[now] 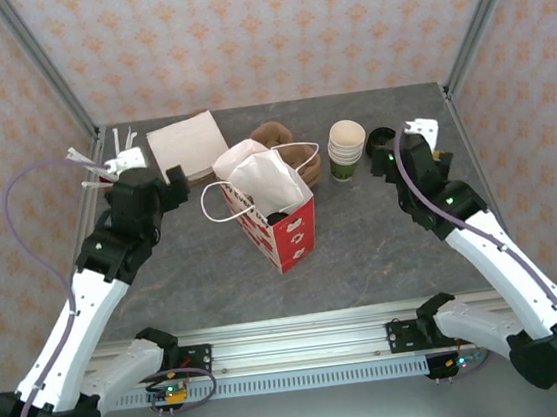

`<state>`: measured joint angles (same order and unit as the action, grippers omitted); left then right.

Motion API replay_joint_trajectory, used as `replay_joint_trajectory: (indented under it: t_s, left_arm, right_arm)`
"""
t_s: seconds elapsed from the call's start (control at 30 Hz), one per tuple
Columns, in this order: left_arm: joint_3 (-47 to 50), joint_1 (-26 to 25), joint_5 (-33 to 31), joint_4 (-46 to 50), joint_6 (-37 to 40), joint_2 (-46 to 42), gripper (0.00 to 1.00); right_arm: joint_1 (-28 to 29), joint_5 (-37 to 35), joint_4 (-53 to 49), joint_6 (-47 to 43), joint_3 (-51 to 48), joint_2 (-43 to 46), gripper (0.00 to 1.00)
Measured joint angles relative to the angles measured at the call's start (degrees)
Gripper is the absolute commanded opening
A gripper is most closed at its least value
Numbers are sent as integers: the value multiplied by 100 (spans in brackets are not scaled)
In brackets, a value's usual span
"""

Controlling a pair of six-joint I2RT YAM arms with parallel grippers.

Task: Pack the takeout coffee

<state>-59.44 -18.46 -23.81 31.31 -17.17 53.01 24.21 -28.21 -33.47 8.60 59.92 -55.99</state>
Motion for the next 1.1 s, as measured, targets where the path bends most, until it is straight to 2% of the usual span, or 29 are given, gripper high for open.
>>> replay_joint_trajectory:
  t_s: [0.17,0.27,0.37,0.5,0.8,1.03,1.1]
  left_arm:
    - [1032,518,-785,-726,-118,7,100]
    - [1650,785,-914,-1460,-79,332,100]
    - [2264,835,-907,-2363,223,748,100]
    - [2706,903,-656,-3440,699,1259,100]
    - [2723,1156,166,-5069,1331,2227,100]
    - [2949,1449,732,-5574,1429,2216,100]
    - [3263,1497,822,-6011,1425,2199,100]
  right_arm:
    - [-402,-592,863,-24,-1001,190,99]
    - [-664,-673,1665,-221,-1742,186,99]
    - [-970,-603,2487,-444,-2520,173,99]
    - [-1357,-452,3359,-584,-3141,-201,99]
    - [-1665,254,5329,-815,-3716,-1432,99]
    - [-1731,909,6417,-992,-3829,-1749,99]
    - [-1742,1117,6695,-1045,-3834,-1832,99]
